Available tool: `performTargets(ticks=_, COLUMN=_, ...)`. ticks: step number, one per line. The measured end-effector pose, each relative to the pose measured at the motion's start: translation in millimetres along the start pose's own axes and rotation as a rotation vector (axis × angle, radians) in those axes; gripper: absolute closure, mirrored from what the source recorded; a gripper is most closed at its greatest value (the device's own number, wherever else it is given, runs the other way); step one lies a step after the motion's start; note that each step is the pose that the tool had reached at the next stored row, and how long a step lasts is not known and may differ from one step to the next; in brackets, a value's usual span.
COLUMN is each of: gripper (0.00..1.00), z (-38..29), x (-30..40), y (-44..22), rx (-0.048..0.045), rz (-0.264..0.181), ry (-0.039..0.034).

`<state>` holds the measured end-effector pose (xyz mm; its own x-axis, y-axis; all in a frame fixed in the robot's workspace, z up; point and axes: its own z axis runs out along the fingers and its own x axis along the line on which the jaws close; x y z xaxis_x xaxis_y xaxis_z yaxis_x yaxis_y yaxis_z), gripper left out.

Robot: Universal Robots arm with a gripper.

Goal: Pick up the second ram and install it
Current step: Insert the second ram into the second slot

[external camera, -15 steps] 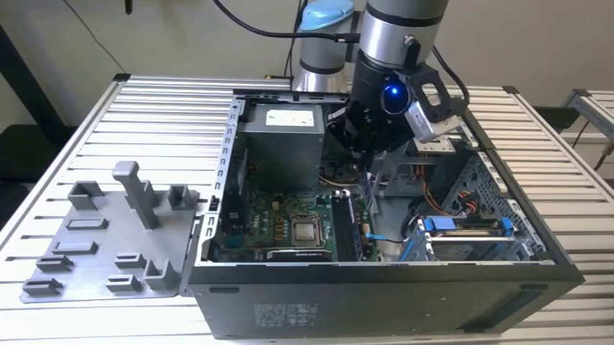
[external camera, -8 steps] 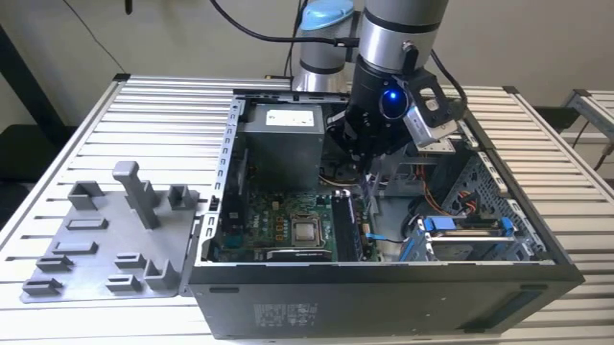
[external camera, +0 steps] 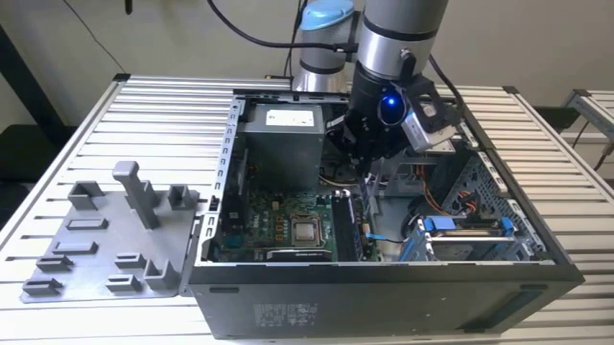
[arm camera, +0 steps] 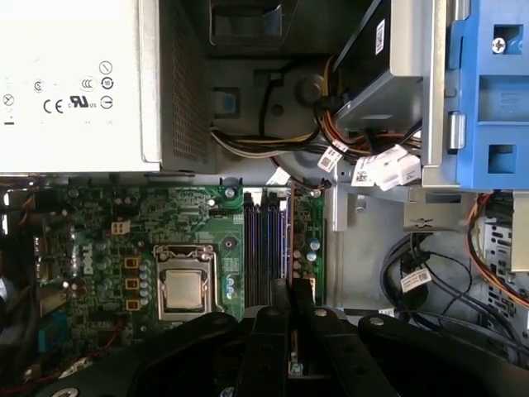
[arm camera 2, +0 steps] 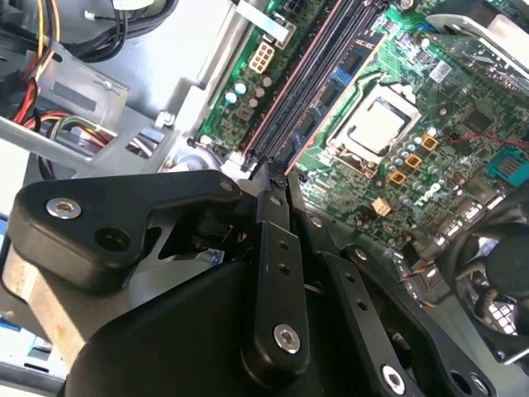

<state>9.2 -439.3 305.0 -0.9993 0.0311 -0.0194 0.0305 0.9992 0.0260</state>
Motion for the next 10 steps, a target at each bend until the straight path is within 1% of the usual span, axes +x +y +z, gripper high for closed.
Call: performTargets(ticks=10, gripper=0.86, z=1.9, x=0.0, y=0.0, rx=-0.0005, rz=0.0, ry=0.0003)
